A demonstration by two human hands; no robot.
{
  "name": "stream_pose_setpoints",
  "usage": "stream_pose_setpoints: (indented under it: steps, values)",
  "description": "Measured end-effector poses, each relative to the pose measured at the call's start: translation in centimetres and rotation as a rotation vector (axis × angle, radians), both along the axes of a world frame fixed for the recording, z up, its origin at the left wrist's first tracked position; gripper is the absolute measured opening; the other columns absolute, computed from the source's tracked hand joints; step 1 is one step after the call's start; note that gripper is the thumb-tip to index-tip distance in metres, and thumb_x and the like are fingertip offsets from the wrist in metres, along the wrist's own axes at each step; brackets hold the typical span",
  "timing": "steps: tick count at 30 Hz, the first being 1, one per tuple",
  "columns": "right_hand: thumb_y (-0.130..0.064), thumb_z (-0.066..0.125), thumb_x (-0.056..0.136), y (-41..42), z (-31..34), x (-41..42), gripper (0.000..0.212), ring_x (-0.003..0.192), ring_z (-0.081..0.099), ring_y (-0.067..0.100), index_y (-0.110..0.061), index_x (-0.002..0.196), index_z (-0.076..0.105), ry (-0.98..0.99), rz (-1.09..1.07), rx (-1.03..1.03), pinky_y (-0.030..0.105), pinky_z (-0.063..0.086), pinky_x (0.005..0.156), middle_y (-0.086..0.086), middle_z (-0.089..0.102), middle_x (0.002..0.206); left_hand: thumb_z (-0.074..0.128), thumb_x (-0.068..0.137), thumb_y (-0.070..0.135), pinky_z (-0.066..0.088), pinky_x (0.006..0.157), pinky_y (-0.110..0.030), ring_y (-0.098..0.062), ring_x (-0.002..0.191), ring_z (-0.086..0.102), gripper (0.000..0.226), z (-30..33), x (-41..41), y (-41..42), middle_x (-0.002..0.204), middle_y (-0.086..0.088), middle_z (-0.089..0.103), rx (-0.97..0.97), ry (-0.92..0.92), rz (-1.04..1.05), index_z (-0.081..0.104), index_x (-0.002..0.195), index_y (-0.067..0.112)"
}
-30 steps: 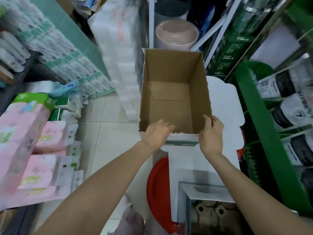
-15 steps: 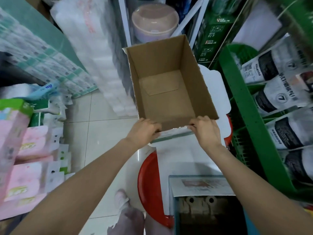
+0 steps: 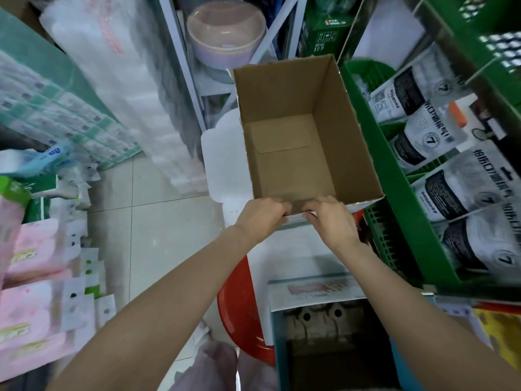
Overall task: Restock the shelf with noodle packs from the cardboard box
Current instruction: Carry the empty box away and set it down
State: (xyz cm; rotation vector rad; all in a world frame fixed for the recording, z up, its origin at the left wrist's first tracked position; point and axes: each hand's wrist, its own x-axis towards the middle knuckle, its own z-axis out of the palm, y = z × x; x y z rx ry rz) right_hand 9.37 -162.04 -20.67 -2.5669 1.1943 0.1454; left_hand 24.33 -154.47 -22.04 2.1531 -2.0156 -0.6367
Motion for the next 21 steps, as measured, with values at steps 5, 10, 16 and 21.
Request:
stream_pose_setpoints:
  steps: [5,10,16,21]
  values:
    - [-0.022,0.053,0.094,-0.2,0.3,-0.9,0.020,0.104,0.052,0.024,-0.019,0.107,0.068,0.002,-0.054,0.020,0.034,0.039,0.081,0.005,0.064,0.108,0.049,0.093,0.021,0.051,0.074,-0.038,-0.021,0.089,0.058,0.017,0.2,-0.1,0.3,0.096,0.000,0.064,-0.002,0.073,-0.026,0.063,0.100,0.017]
    - [-0.020,0.053,0.094,0.3,0.7,-1.4,0.019,0.101,0.055,0.026,-0.017,0.104,0.069,0.028,-0.078,0.043,0.033,0.041,0.077,0.007,0.064,0.106,0.052,0.092,0.018,0.050,0.076,-0.035,-0.021,0.085,0.060,0.019,0.1,-0.2,1.3,0.092,0.000,0.067,-0.050,0.062,-0.044,0.070,0.099,0.017]
    - [-0.018,0.053,0.094,0.5,1.0,-1.4,0.018,0.097,0.057,0.029,-0.015,0.103,0.069,0.037,-0.121,0.063,0.033,0.041,0.075,0.010,0.065,0.104,0.049,0.091,0.015,0.049,0.075,-0.035,-0.021,0.086,0.060,0.020,0.6,-0.8,1.2,0.094,0.001,0.067,-0.035,0.068,-0.017,0.068,0.096,0.016]
    - [-0.012,0.050,0.094,1.2,1.2,-1.0,0.021,0.098,0.057,0.029,-0.014,0.105,0.068,0.049,-0.072,0.019,0.037,0.046,0.082,0.009,0.065,0.106,0.051,0.090,0.017,0.039,0.082,-0.027,-0.019,0.088,0.060,0.018,0.4,-0.9,1.8,0.093,0.004,0.069,-0.076,0.037,0.014,0.067,0.098,0.018]
